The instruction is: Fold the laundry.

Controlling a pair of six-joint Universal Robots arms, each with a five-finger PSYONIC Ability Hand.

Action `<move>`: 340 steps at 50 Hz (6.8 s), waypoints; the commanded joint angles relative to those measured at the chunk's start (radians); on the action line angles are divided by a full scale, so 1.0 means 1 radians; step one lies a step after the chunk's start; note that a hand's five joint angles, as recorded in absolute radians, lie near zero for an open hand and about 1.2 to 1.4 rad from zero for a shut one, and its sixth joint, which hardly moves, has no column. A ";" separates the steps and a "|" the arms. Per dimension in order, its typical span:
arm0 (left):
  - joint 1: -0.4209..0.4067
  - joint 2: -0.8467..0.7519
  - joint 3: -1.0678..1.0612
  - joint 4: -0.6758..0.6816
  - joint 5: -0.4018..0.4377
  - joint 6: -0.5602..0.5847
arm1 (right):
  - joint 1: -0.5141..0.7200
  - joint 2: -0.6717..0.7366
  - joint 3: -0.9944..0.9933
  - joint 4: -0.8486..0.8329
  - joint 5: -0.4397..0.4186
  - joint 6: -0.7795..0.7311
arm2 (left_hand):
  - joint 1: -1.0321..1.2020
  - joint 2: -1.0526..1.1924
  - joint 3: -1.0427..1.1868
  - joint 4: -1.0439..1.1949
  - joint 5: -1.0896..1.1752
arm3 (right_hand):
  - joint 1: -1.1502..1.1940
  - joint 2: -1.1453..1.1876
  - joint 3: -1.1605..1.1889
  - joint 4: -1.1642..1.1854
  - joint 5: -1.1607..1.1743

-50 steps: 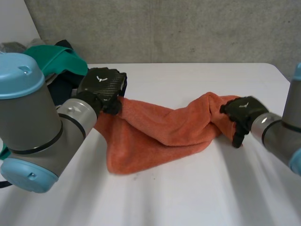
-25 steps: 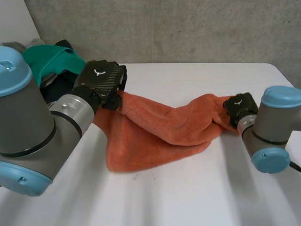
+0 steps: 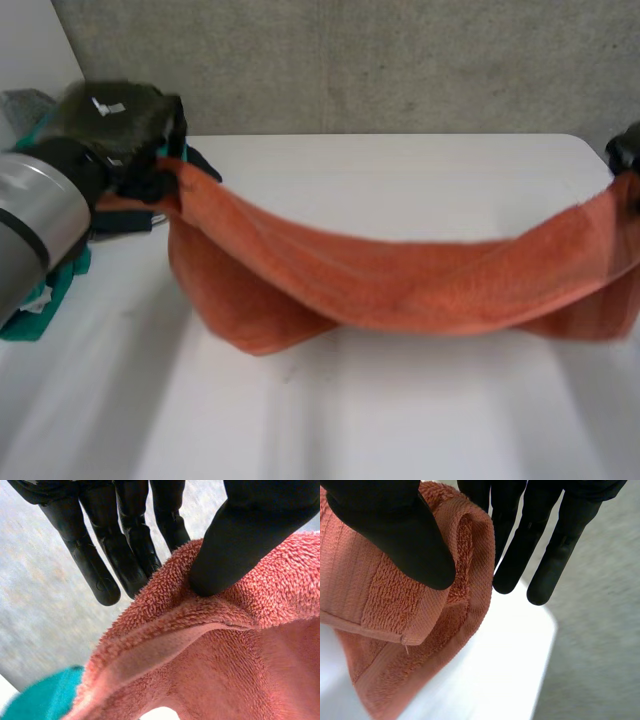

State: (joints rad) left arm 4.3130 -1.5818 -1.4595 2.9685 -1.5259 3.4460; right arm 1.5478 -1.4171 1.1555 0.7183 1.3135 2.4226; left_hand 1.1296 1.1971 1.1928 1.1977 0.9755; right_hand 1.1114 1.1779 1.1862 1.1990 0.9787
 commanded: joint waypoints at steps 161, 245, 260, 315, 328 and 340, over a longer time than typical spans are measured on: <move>0.251 0.065 -0.381 0.179 0.259 0.211 | 0.020 0.110 0.221 -0.160 0.239 -0.283 | 0.267 0.199 0.203 0.199 0.246 | 0.285 0.218 0.210 0.197 0.243; -0.052 -0.331 0.005 0.542 -0.008 0.177 | 0.031 0.063 0.604 -0.574 -0.080 0.205 | 0.267 0.199 0.203 0.199 0.246 | -0.668 -0.734 -0.743 -0.755 -0.710; -0.078 -0.334 0.169 0.431 -0.011 0.085 | 0.431 0.167 0.546 -0.885 0.045 0.779 | 0.267 0.199 0.203 0.199 0.246 | -0.927 -0.993 -1.001 -1.014 -0.969; -0.030 -0.219 0.097 0.402 -0.049 0.025 | 0.140 0.210 0.480 -0.856 0.267 0.405 | 0.267 0.199 0.203 0.199 0.246 | 0.285 0.218 0.210 0.197 0.243; 0.011 -0.078 -0.018 0.253 -0.028 0.050 | 0.011 0.009 0.323 -0.373 0.184 0.038 | 0.267 0.199 0.203 0.199 0.246 | 0.285 0.218 0.210 0.197 0.243; 0.024 0.077 -0.056 -0.034 0.046 0.176 | -0.049 -0.197 0.214 -0.188 0.168 -0.181 | 0.267 0.199 0.203 0.199 0.246 | 0.285 0.218 0.210 0.197 0.243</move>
State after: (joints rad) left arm 4.3376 -1.5252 -1.4992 3.0064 -1.5039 3.5739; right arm 1.5062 -1.6047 1.3699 0.4910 1.4914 2.2641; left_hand 1.1434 1.1977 1.1932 1.2018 0.9771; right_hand 1.1312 1.1774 1.1866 1.1964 0.9786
